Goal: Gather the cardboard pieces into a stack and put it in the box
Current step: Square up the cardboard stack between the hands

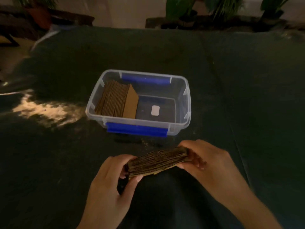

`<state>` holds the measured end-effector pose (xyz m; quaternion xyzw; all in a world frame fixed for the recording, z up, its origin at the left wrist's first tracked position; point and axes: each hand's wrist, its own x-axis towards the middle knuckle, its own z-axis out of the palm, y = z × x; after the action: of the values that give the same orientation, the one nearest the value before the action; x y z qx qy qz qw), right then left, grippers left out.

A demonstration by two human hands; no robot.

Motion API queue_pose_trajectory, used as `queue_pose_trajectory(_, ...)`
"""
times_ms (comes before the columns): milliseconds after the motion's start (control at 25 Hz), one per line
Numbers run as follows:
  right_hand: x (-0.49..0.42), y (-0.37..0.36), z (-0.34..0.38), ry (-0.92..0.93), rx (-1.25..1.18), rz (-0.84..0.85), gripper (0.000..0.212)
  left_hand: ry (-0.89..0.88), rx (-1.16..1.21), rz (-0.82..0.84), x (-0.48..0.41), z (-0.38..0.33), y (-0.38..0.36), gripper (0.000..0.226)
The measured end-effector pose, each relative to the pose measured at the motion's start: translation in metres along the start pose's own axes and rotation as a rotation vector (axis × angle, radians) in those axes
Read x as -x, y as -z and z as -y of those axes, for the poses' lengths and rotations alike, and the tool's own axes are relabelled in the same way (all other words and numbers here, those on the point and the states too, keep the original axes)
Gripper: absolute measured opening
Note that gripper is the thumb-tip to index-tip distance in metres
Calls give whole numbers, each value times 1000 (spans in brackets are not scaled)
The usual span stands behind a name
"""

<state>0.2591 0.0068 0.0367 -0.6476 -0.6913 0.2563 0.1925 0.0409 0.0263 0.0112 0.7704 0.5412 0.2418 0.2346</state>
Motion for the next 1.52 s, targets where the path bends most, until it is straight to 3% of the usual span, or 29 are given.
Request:
queue_pose_trajectory(160, -66, 89, 21, 280, 221, -192, 20, -84, -2, -222, -59, -42, 16, 41)
queue_pose_trajectory(320, -165, 119, 13, 303, 337, 40, 17, 18, -28, -207, -131, -63, 2, 34)
queue_pose_trajectory(560, -200, 65, -38, 252, 496, 219, 18, 118, -130, 58, -151, -56, -47, 34)
queue_pose_trajectory(760, -197, 46, -35, 326, 848, 185, 19, 135, -178, 500, -169, -55, -55, 57)
queue_pose_trajectory(880, -195, 53, -25, 188, 809, 317, 15, 85, -66, 635, -173, -52, -48, 58)
queue_pose_trajectory(1000, -194, 66, -20, 12, 622, 417, 42, 106, -16, 654, -174, -47, -50, 48)
queue_pose_trajectory(1080, -193, 74, -19, -14, 510, 371, 52, 116, -17, 638, -175, -47, -55, 57)
queue_pose_trajectory(1160, -189, 78, -21, -1, 518, 308, 49, 109, -18, 634, -177, -47, -59, 60)
queue_pose_trajectory(1320, -179, 73, -28, 119, 683, 196, 33, 103, -6, 649, -184, -46, -65, 47)
queue_pose_trajectory(1520, -169, 62, -37, 134, 634, 112, 29, 59, -24, 646, -188, -48, -64, 39)
